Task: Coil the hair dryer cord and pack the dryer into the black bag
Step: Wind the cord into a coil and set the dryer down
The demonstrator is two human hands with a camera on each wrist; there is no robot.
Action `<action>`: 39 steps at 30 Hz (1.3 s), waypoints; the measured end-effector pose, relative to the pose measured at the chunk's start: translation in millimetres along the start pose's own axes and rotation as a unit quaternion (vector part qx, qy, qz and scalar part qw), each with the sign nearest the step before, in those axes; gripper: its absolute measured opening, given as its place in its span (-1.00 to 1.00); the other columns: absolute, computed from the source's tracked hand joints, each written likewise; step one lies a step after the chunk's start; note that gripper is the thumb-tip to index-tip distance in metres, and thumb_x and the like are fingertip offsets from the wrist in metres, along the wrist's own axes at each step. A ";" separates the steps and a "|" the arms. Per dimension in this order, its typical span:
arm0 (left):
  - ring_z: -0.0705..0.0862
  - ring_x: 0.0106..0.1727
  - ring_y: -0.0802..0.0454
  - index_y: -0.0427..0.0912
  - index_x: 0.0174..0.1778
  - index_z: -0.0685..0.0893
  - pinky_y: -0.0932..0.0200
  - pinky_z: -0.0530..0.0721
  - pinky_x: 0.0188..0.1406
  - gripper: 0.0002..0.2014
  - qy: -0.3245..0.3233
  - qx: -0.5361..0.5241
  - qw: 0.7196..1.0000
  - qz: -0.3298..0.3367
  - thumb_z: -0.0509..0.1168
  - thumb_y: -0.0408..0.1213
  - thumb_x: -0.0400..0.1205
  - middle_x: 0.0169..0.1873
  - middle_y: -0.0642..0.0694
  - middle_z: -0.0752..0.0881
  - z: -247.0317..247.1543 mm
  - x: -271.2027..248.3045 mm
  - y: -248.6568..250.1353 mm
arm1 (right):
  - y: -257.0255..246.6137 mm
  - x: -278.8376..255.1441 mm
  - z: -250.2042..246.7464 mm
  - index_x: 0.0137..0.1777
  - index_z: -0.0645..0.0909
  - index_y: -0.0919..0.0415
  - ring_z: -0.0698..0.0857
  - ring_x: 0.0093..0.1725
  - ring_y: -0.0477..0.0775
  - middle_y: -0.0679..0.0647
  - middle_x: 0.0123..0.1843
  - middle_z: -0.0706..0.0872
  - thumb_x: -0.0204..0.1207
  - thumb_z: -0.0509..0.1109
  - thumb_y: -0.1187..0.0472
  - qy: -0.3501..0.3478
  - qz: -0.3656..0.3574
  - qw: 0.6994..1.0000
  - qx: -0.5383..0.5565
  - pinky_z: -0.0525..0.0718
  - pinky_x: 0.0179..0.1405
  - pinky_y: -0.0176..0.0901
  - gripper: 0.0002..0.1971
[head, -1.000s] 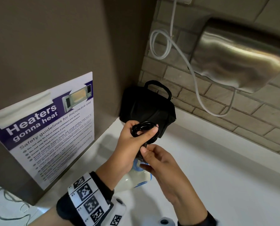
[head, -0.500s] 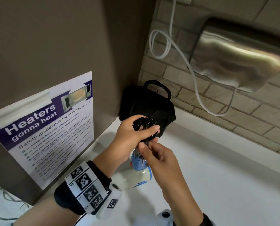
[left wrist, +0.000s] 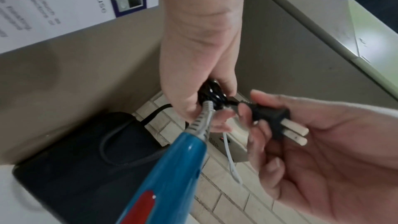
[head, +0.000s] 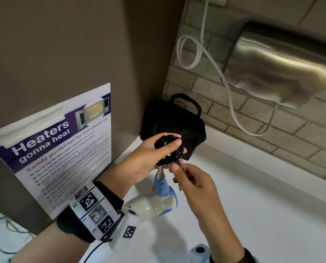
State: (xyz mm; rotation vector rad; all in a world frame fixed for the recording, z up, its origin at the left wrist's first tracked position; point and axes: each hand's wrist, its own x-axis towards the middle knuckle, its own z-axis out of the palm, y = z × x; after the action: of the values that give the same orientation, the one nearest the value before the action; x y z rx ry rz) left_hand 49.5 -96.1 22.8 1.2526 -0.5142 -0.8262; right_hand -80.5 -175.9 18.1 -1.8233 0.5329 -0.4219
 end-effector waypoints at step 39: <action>0.74 0.18 -0.01 0.03 0.19 0.55 -0.14 0.62 0.32 -0.68 -0.053 0.219 0.971 -0.075 0.41 -0.17 0.53 0.15 -0.11 0.75 -11.9 -2.3 -101.6 | 34.0 36.9 -58.7 -0.03 0.73 0.38 0.80 -0.15 -0.02 0.12 -0.17 0.83 0.61 0.33 0.28 0.021 0.137 0.976 0.169 0.73 0.11 -0.27 -0.82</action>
State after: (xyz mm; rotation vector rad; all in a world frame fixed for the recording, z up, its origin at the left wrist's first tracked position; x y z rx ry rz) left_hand 30.4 -96.2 -77.7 1.6758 -0.7204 -0.9414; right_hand -86.0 -251.7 4.3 -1.3939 0.6871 -0.3393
